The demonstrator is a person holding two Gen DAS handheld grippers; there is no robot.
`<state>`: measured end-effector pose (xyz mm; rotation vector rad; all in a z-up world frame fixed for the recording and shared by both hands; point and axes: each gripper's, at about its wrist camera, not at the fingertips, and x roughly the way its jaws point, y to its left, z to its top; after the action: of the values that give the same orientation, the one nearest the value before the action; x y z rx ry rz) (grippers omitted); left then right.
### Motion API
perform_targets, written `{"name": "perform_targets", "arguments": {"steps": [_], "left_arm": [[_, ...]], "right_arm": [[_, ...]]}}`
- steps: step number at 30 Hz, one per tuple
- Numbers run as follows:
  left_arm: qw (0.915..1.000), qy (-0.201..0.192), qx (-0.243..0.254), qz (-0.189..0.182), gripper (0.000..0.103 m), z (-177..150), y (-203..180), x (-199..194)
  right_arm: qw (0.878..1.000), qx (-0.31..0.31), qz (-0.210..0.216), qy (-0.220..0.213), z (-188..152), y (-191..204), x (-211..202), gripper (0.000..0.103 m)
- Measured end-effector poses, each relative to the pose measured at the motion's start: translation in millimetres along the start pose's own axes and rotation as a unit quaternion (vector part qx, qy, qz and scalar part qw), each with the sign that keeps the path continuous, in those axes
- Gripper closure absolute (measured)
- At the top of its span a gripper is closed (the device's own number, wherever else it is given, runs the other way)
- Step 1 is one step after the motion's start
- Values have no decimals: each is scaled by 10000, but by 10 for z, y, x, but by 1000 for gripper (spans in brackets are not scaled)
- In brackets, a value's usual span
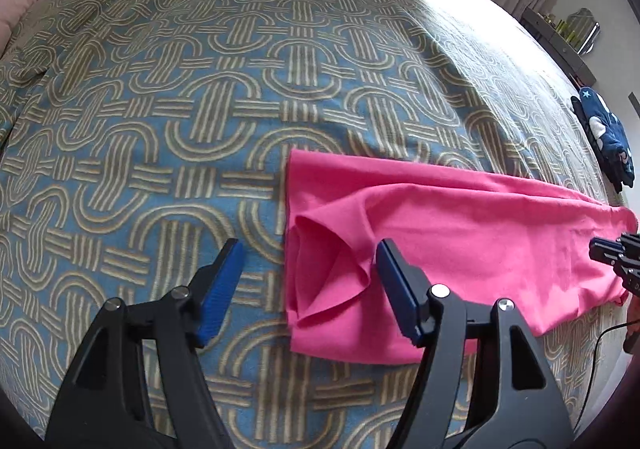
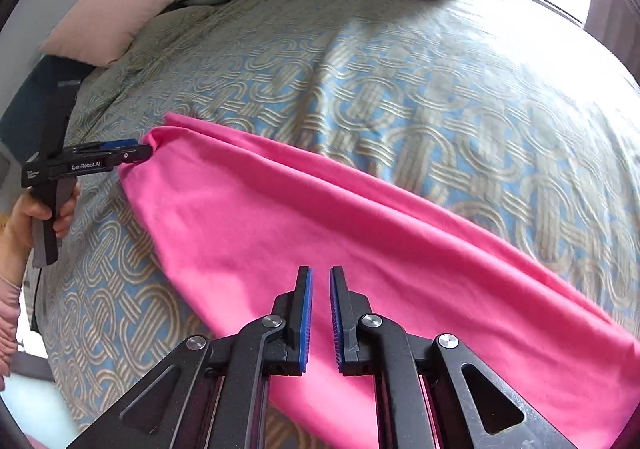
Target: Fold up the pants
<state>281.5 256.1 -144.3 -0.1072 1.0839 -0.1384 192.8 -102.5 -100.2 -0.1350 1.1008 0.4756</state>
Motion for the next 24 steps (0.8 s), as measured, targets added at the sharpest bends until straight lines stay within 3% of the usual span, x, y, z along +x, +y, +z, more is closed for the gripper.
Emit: {"name": "perform_targets", "arguments": {"steps": [2,4,5,6,11,16,24], "left_arm": [[10000,31,-89,-22,38,55,-35,40],[9999,41,-119,98,68,112,-35,72],[9998,74,-137,82,92,140,-46,89],[9996,112,-252,-88,96,151,-45,82],[9995,-31,-208,215,97,163,-208,-131],[9996,-169,-124,210,97,288,-432,-460],[9992,-118,381,93,97,471,-1239,-737]], "right_arm": [[9994,347,-78,-39,-163,-175,-136,93],[9975,708,25,-7,-257,-362,-202,92],[9962,868,33,33,-301,-434,-210,92],[9951,988,-14,78,-337,-487,-203,91],[9912,1318,-41,94,-458,-600,-103,87],[9893,1456,41,-121,-523,-625,-130,82],[9853,1592,407,-471,-677,-679,-291,81]]}}
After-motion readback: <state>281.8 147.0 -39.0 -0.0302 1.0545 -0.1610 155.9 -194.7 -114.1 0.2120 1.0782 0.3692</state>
